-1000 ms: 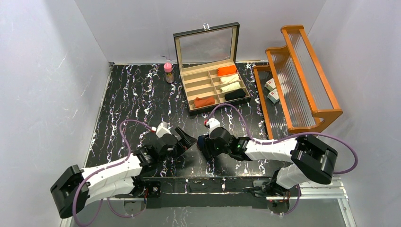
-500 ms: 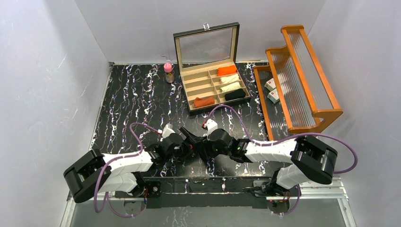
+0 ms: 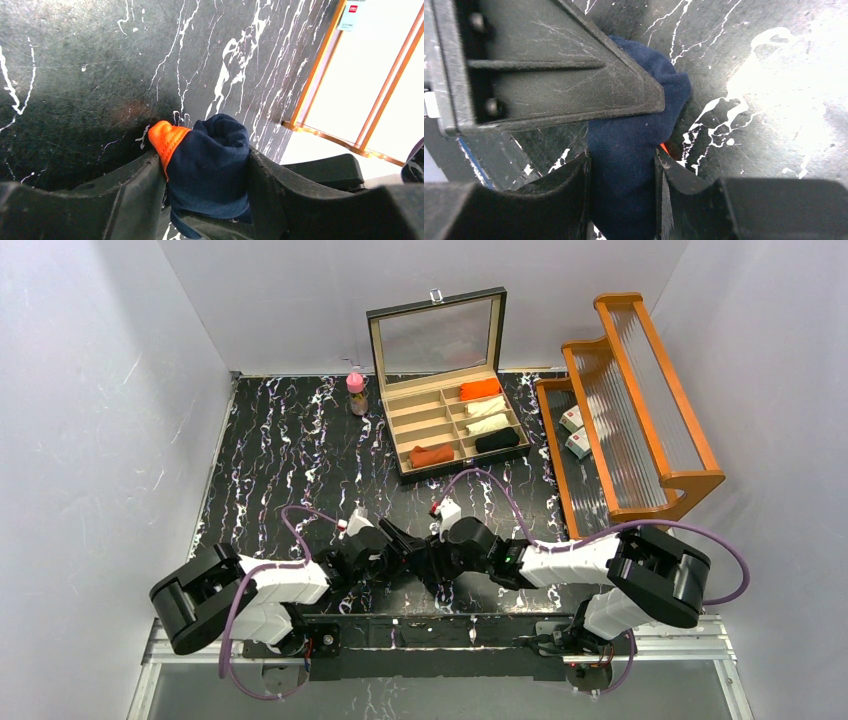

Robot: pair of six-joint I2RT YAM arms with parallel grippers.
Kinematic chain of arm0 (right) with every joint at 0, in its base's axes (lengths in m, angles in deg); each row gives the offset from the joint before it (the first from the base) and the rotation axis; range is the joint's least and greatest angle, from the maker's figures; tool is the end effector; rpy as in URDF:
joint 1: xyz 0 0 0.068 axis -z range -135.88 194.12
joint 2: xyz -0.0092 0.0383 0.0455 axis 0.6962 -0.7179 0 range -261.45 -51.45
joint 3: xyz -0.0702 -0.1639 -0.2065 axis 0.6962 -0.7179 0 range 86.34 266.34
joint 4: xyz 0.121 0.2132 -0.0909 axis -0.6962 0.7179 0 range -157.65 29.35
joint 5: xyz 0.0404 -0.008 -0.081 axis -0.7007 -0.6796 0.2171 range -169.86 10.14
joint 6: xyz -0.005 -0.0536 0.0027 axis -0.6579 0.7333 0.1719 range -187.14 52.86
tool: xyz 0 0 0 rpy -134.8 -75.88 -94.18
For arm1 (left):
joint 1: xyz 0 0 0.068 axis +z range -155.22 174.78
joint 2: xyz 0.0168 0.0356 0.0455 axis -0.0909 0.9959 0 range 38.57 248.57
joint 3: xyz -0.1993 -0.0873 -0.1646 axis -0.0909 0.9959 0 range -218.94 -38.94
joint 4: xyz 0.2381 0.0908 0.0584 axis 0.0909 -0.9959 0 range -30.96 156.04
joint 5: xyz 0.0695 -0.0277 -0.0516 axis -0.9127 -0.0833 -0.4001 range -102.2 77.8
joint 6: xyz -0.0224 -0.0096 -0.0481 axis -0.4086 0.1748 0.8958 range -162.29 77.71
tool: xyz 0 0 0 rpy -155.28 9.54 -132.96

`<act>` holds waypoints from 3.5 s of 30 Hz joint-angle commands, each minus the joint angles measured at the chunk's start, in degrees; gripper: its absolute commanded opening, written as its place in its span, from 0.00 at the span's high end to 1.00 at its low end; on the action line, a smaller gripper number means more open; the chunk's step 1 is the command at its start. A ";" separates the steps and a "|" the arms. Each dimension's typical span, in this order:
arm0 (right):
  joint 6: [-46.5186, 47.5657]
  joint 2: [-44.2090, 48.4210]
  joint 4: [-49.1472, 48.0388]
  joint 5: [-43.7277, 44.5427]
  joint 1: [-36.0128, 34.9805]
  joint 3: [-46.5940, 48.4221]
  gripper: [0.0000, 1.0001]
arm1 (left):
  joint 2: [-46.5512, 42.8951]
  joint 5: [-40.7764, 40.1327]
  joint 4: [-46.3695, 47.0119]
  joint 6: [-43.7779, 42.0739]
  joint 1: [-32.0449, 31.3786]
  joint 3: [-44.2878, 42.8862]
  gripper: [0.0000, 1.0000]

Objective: Roll the underwear
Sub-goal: Pick up the underwear from the center of the board, then place the underwear in the storage box.

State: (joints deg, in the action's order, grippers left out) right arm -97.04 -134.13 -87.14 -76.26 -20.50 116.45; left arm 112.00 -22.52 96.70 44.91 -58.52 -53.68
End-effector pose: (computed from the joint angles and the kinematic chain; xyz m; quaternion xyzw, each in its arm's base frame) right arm 0.1197 0.2472 0.1575 -0.2480 0.8431 0.3310 0.3436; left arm 0.1362 -0.1722 0.1372 -0.2932 0.8033 -0.4564 0.2459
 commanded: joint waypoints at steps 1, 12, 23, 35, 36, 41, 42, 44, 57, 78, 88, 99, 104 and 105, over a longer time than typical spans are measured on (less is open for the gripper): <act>-2.50 -0.43 -6.17 -3.11 -0.24 -1.36 0.99 | 0.42 -0.40 2.11 -0.66 0.30 1.98 0.49; -5.97 -2.00 -17.37 -6.91 -0.24 -5.49 0.84 | 4.45 2.19 3.64 -2.00 0.30 1.48 0.53; -7.68 -0.59 -21.45 -8.29 -0.16 -8.43 0.49 | 5.70 2.35 4.85 -4.29 0.30 1.59 0.92; -2.74 20.78 8.99 3.79 0.56 -7.33 0.05 | -2.09 8.80 -14.49 -28.55 5.12 -11.70 1.00; -2.60 22.02 11.55 5.00 0.55 -6.82 0.05 | -2.64 9.93 -16.70 -30.66 6.62 -13.44 1.00; -3.00 26.07 18.97 12.11 0.56 -5.97 0.08 | -2.03 20.91 -29.84 -44.76 14.32 -27.20 1.00; -2.87 26.60 20.77 12.38 0.55 -5.71 0.09 | -0.87 21.82 -33.54 -48.01 15.25 -30.91 1.00; -2.43 27.65 22.74 12.45 0.56 -5.63 0.11 | 2.70 24.18 -40.30 -54.74 16.50 -38.84 1.00; 3.02 30.20 21.32 11.63 0.61 -6.46 0.15 | 35.03 29.99 -65.85 -86.23 24.72 -85.90 1.00; 2.42 25.00 23.90 9.55 1.30 -4.20 0.14 | 61.84 32.81 -66.59 -109.62 25.37 -119.28 1.00; 2.87 23.99 23.28 10.37 1.46 -5.03 0.14 | 63.71 32.97 -63.05 -115.27 25.07 -114.54 1.00; 2.22 22.48 23.07 9.54 1.43 -4.74 0.13 | 64.88 30.20 -61.15 -120.19 24.64 -110.71 1.00; 2.13 22.32 23.09 9.51 1.43 -4.96 0.13 | 65.31 28.43 -61.15 -122.72 24.64 -111.68 1.00; 2.12 22.15 22.98 9.51 1.43 -5.02 0.12 | 65.24 28.49 -61.11 -123.09 24.60 -112.21 1.00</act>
State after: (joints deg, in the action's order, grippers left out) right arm -94.38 -111.61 -63.16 -66.73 -19.25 110.40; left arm 177.06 7.75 36.31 -74.56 -33.83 -165.07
